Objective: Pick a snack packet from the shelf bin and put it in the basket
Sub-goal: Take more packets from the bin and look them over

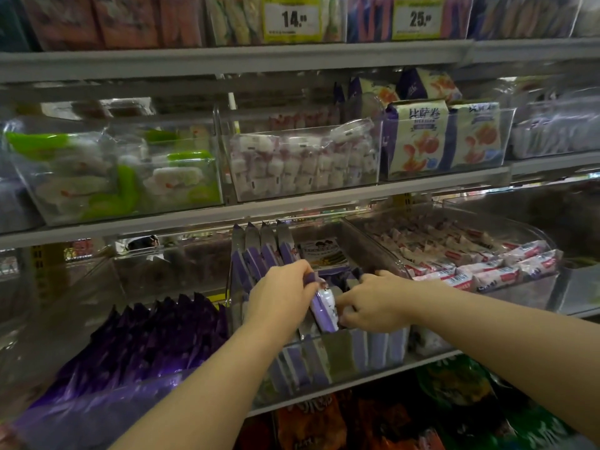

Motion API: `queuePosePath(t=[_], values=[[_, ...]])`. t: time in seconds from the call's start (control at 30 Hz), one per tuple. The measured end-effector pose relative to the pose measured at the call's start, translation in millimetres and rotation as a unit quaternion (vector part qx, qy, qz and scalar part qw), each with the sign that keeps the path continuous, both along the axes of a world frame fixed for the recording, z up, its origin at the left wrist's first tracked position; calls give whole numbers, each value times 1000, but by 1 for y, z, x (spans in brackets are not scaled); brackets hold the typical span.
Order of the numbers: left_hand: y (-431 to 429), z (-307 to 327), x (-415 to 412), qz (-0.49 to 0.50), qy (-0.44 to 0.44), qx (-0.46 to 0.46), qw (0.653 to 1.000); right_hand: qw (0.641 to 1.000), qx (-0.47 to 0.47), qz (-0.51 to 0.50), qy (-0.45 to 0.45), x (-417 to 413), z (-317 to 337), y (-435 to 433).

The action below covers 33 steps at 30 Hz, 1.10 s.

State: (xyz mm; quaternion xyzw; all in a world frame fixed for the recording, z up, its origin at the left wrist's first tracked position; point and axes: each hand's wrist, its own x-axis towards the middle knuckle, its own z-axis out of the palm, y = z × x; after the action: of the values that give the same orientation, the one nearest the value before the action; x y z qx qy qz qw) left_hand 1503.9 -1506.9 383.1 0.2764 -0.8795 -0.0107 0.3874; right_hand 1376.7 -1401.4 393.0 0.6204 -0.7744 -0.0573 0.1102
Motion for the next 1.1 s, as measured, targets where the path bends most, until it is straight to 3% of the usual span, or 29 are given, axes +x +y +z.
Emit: queuePosePath(t=[0.1, 0.27, 0.37, 0.5, 0.6, 0.83, 1.1], values=[[-9, 1, 10, -2, -43, 0, 999, 997, -61, 10, -46, -4, -4, 0], [-12, -6, 17, -89, -120, 110, 983, 991, -128, 14, -23, -2, -4, -5], [-12, -15, 11, -58, -141, 63, 986, 987, -156, -5, -30, 0, -6, -10], [-8, -16, 3, -32, -168, 6, 985, 970, -192, -61, -133, 0, 3, -12], [-11, -13, 7, -45, -215, 14, 975, 956, -229, -71, -169, -2, 13, -13], [-13, -13, 15, -36, -304, 32, 952, 933, -313, -94, -148, -3, 31, 1], [5, -12, 25, -42, -291, 18, 956, 896, -412, -67, -154, 3, 48, 42]])
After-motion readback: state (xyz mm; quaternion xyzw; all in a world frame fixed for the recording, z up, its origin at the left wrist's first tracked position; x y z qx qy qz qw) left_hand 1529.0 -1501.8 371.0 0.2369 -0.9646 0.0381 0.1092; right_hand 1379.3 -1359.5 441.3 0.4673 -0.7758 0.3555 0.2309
